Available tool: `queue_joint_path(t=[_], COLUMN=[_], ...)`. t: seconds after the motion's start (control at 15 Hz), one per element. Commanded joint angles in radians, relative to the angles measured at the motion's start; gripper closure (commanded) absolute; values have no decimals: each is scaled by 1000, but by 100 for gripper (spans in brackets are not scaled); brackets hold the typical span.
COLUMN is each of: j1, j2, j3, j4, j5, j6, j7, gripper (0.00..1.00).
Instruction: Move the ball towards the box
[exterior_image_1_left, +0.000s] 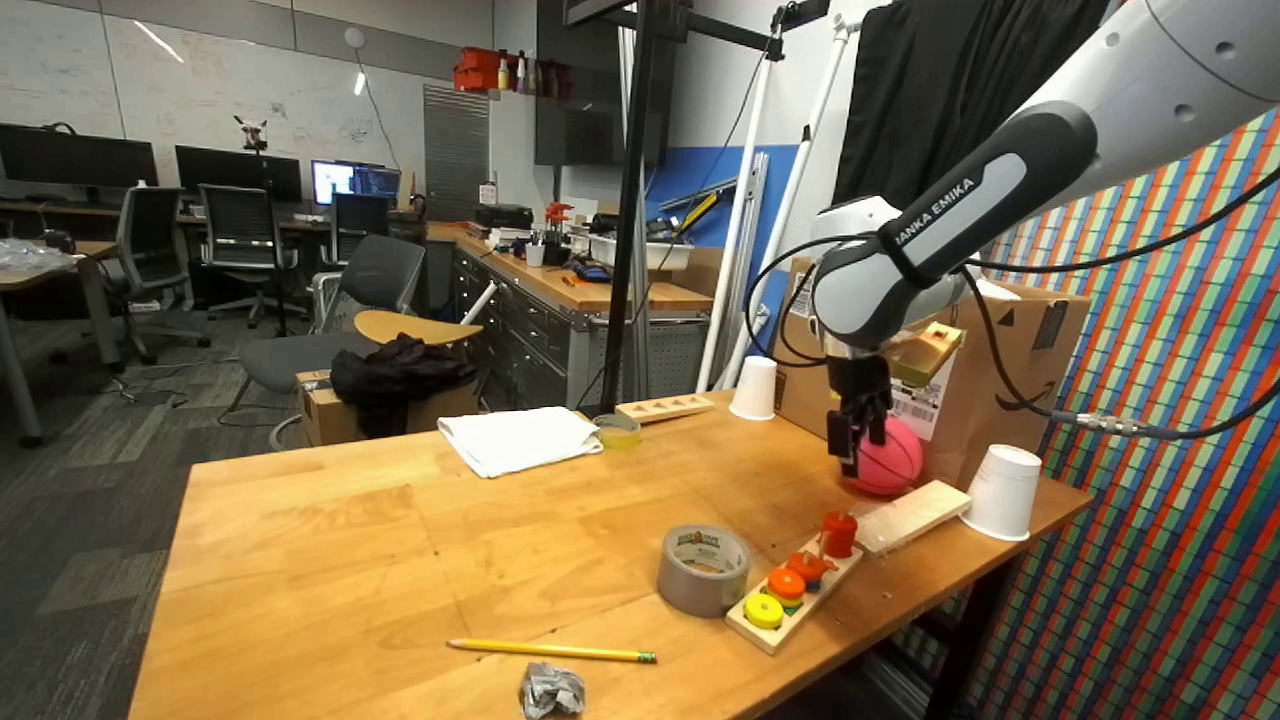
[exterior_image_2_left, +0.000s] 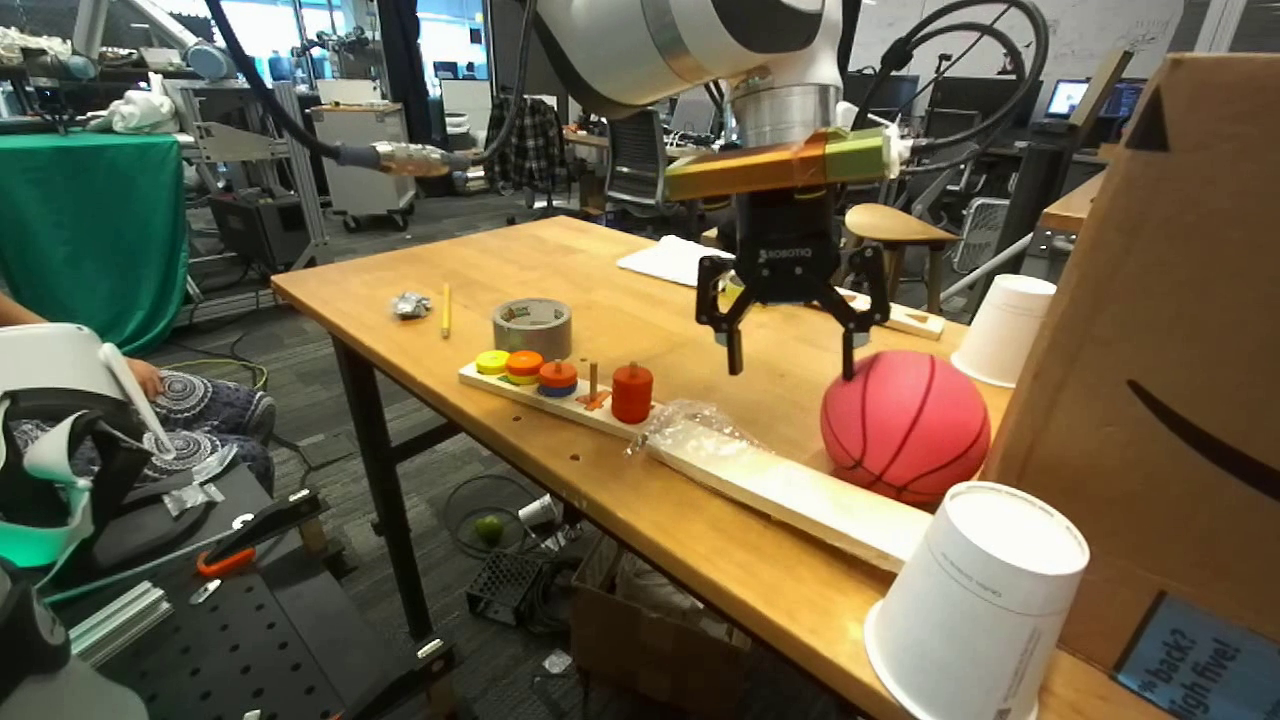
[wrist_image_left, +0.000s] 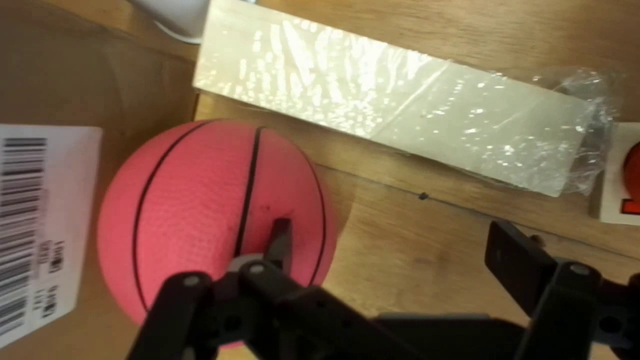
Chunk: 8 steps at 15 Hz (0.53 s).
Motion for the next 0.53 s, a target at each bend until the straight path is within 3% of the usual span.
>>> queue_joint_path(t=[0.0,0.33,0.47], j1=[-7,-15,-19], j2=[-17,-26,-52], j3=[-36,-54,-49], j4=[12,-1,-27], j5=[-124,-147,-104], j6=[49,82,87], j7=[80,137,126], gripper=[0,0,0])
